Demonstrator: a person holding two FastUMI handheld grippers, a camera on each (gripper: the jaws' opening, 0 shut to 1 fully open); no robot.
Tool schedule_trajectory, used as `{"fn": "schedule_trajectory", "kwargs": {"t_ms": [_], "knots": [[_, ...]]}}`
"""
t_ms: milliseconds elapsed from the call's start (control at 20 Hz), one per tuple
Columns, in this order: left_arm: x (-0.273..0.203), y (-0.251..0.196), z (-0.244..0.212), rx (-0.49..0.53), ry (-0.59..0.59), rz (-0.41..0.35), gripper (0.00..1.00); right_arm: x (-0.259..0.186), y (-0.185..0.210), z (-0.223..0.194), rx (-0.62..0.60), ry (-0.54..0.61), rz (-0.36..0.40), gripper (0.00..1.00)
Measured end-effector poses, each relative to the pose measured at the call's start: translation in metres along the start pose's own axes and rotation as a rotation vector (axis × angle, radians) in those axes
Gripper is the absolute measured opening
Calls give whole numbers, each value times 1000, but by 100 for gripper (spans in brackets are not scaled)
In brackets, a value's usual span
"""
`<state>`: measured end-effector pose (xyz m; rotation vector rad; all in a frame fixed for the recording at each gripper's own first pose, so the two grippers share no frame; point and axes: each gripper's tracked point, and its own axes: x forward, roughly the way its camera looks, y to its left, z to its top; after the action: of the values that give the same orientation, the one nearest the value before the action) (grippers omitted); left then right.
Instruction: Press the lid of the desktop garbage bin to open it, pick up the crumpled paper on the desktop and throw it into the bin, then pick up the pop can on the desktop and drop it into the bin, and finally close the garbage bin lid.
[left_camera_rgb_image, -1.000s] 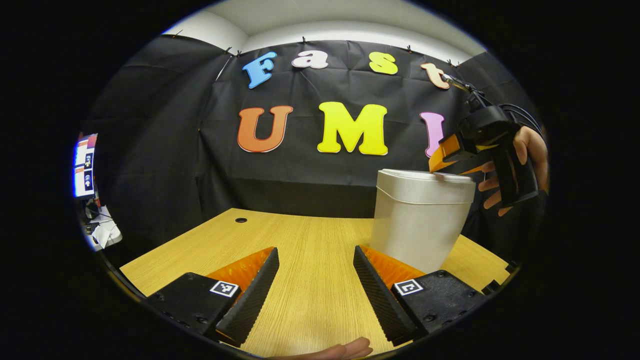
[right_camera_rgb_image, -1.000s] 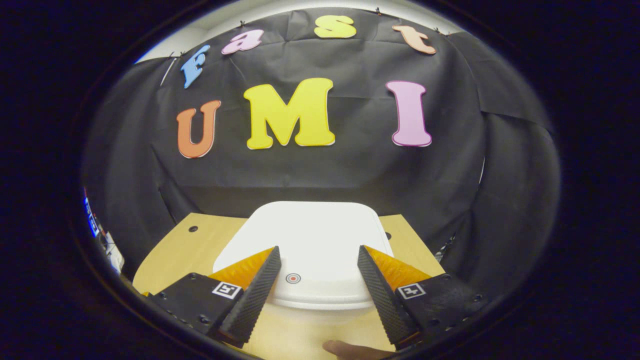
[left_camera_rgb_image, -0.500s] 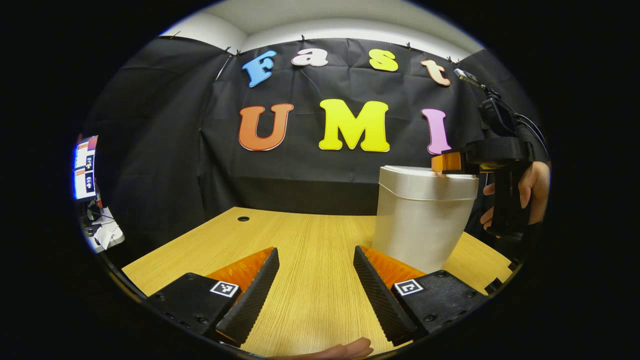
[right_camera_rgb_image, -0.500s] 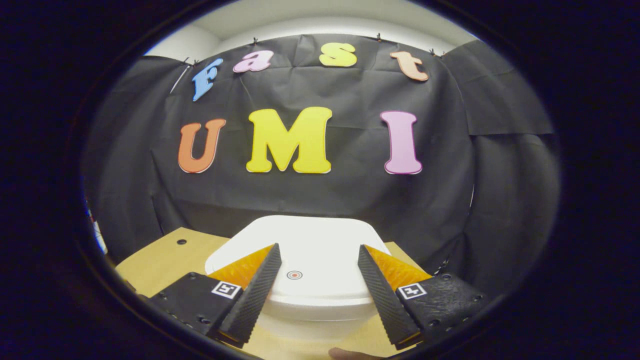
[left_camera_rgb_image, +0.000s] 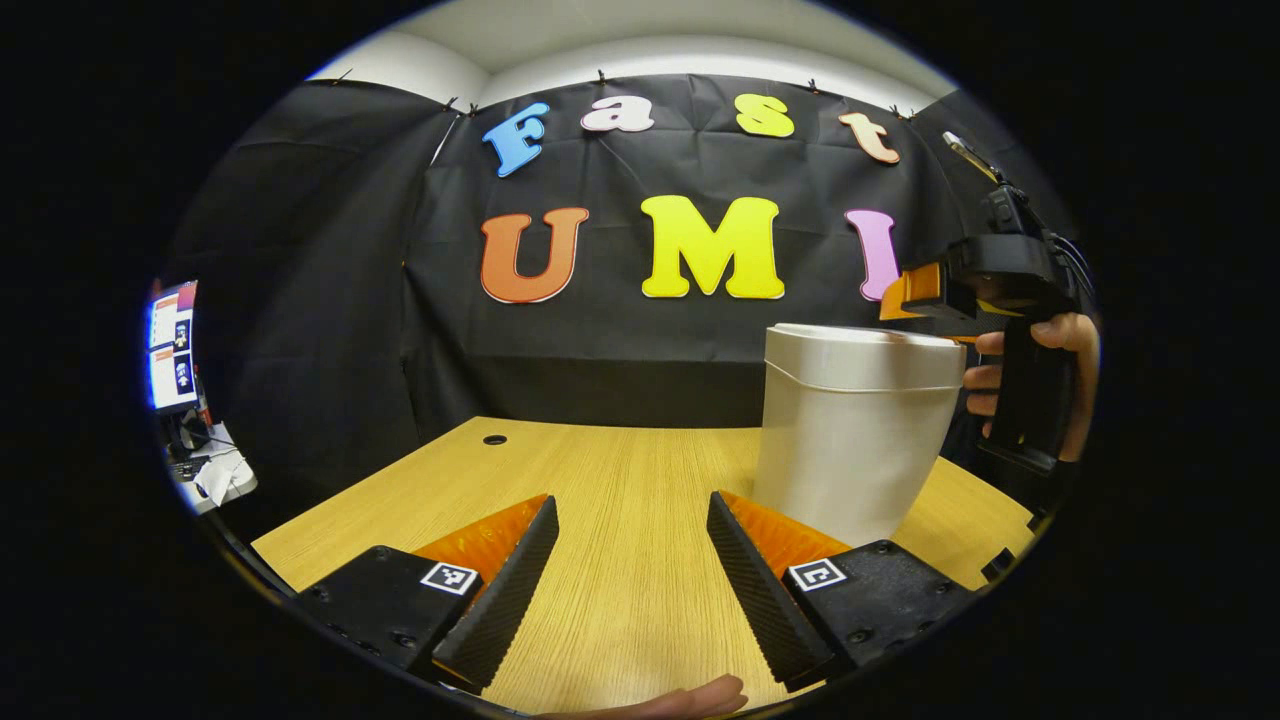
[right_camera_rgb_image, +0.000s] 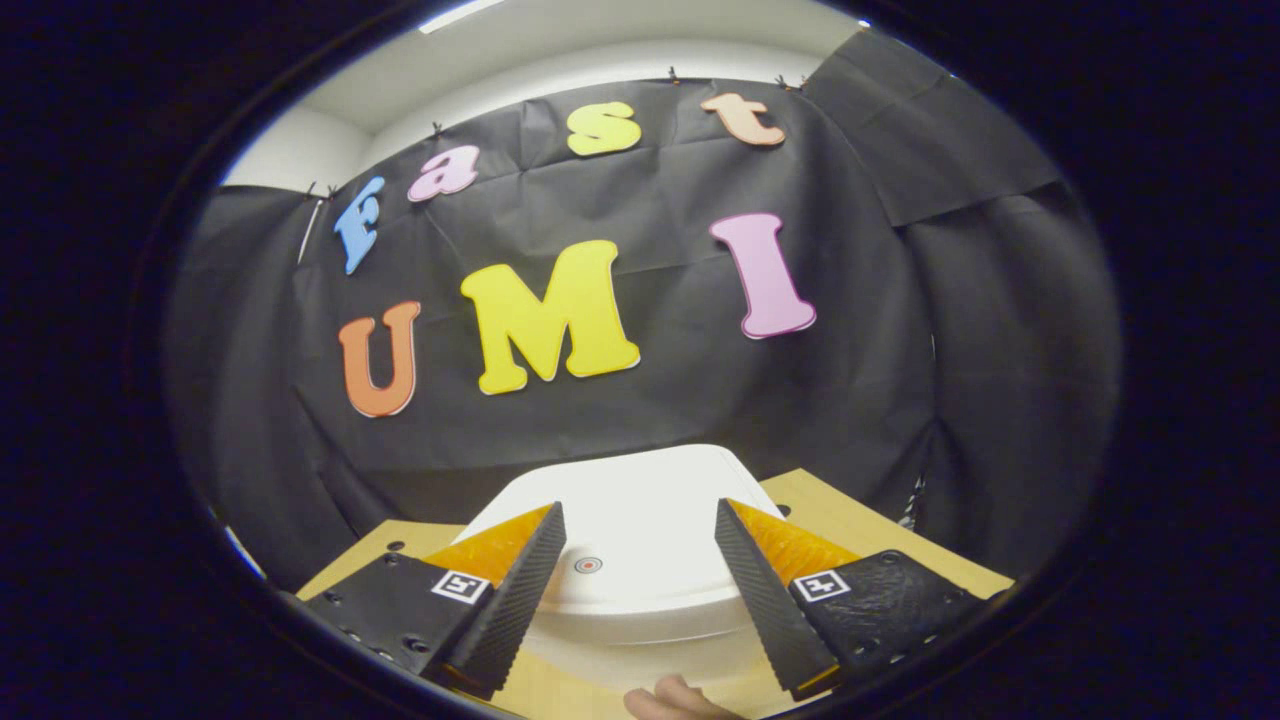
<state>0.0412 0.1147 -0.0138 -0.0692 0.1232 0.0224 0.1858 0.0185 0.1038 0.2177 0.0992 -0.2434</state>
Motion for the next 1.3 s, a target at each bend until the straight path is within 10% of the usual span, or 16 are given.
{"fn": "schedule_trajectory", "kwargs": {"t_ms": [250, 700, 1300], "knots": [[-2, -2, 2, 19, -14, 5, 96, -58, -16, 8, -234, -187, -7, 94], [-17, -13, 12, 0, -62, -11, 96, -176, -53, -48, -246, -291, 70, 95], [-45, -60, 11, 71, -107, -44, 96, -176, -112, -88, -205, -196, 39, 92]]}}
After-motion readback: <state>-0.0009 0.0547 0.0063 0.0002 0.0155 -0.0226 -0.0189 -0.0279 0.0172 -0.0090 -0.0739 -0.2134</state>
